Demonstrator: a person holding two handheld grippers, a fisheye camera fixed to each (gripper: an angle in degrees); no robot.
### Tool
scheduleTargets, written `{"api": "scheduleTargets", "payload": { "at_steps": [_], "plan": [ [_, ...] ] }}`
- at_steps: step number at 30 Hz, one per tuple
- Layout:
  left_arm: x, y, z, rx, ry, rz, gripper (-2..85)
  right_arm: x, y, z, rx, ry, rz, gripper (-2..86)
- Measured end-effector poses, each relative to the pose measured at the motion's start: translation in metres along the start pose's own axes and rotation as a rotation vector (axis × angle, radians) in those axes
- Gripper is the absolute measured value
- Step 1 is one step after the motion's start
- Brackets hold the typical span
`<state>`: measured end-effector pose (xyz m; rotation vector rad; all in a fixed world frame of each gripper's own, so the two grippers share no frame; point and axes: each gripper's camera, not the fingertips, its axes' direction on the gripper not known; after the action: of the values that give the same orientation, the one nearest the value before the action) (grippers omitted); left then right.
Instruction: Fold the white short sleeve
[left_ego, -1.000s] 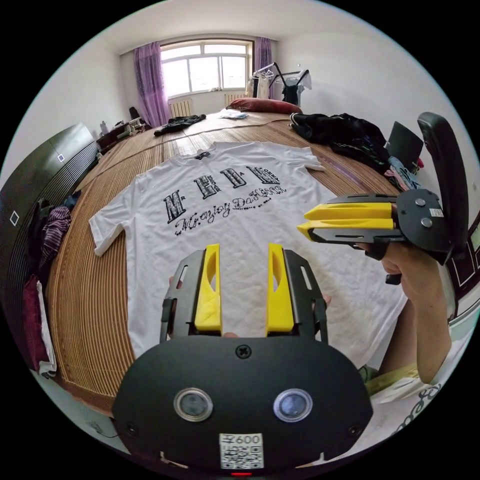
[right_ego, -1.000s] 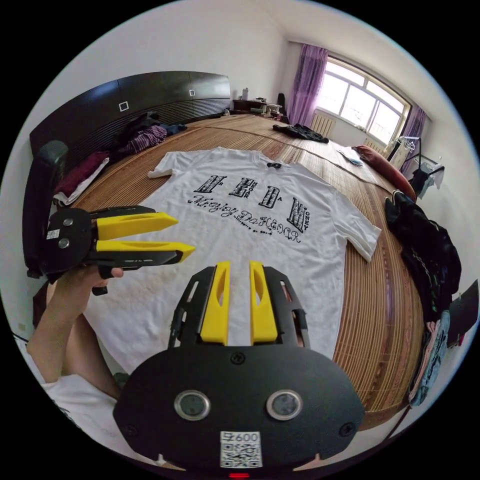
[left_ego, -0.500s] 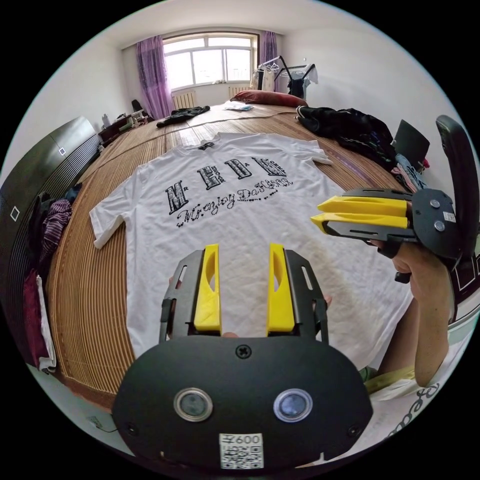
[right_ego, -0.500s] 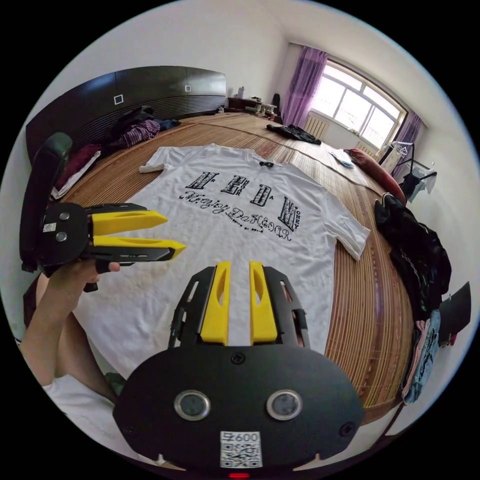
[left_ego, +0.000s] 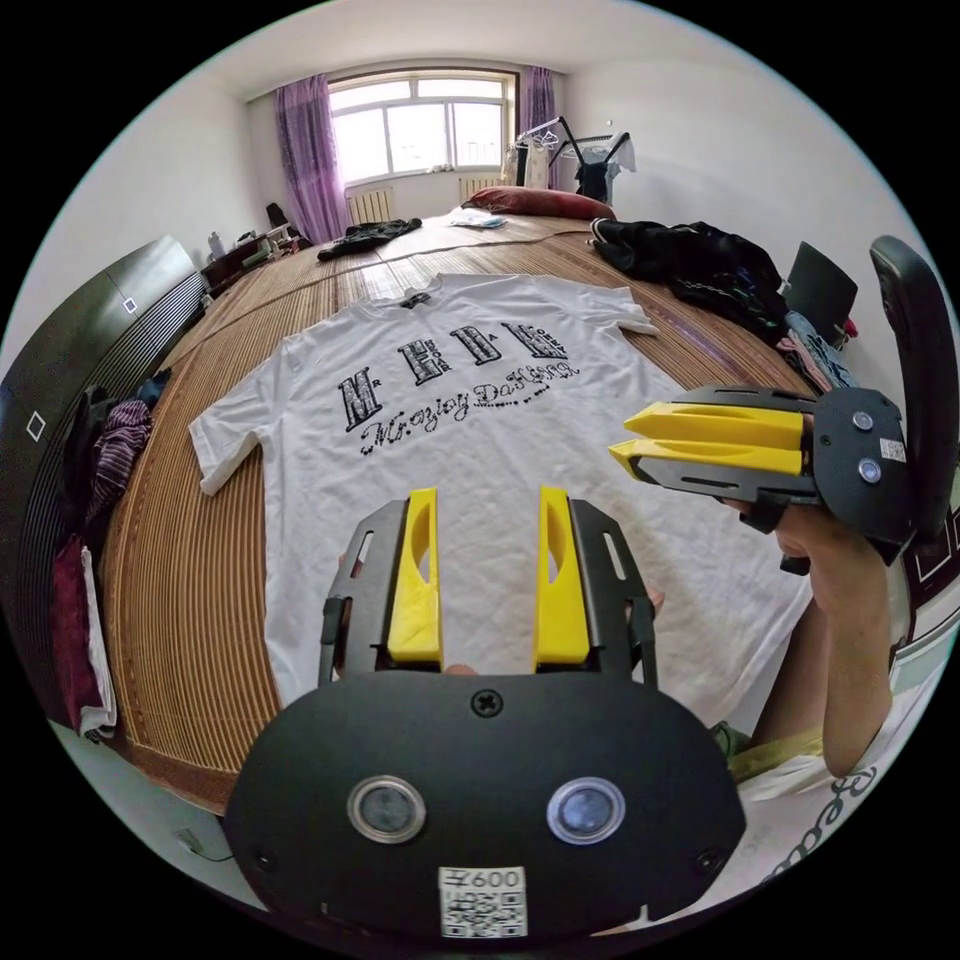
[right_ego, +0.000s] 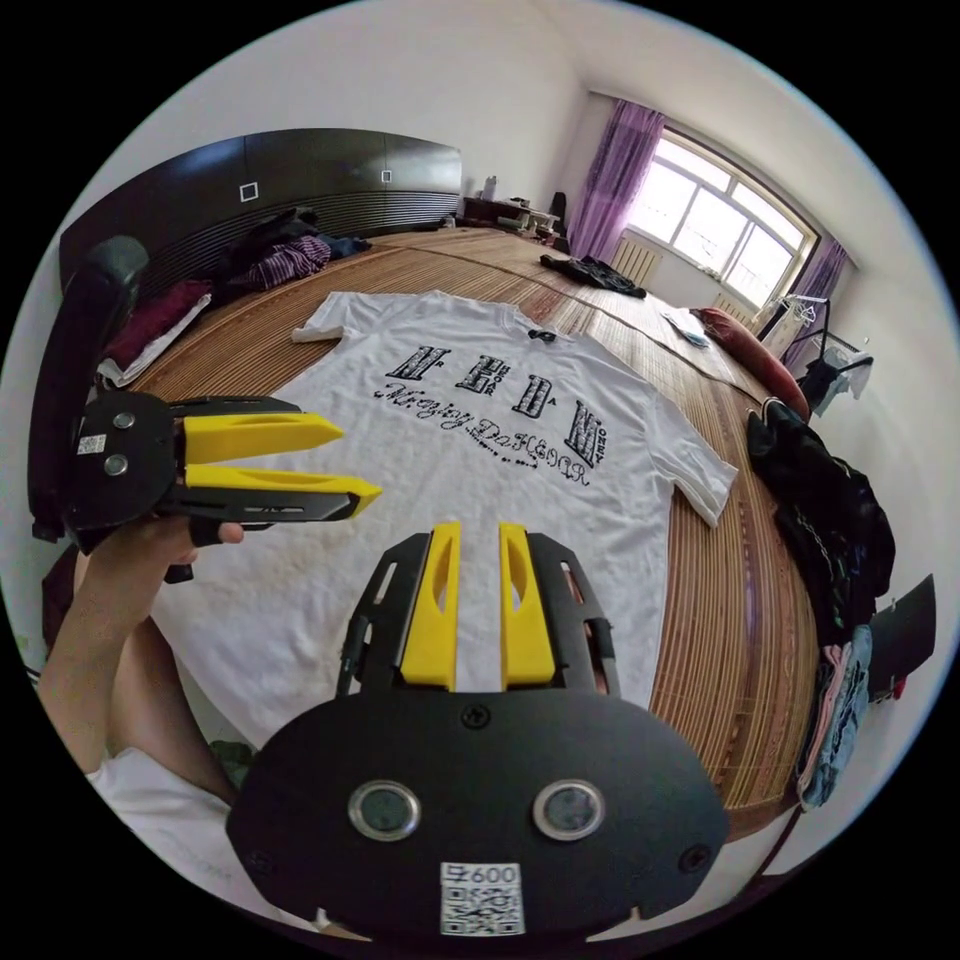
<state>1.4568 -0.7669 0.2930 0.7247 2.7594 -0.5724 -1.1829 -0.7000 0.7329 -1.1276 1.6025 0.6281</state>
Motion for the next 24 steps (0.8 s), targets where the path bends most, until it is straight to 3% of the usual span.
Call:
{"api": "scheduleTargets", "payload": {
  "at_steps": [24],
  "plan": [
    [0.022, 0.031, -0.047, 0.005, 0.028, -0.01, 13.5, -0.047, 0.02, -0.005, -0.009, 0.0, 0.021, 3.8]
  ]
}}
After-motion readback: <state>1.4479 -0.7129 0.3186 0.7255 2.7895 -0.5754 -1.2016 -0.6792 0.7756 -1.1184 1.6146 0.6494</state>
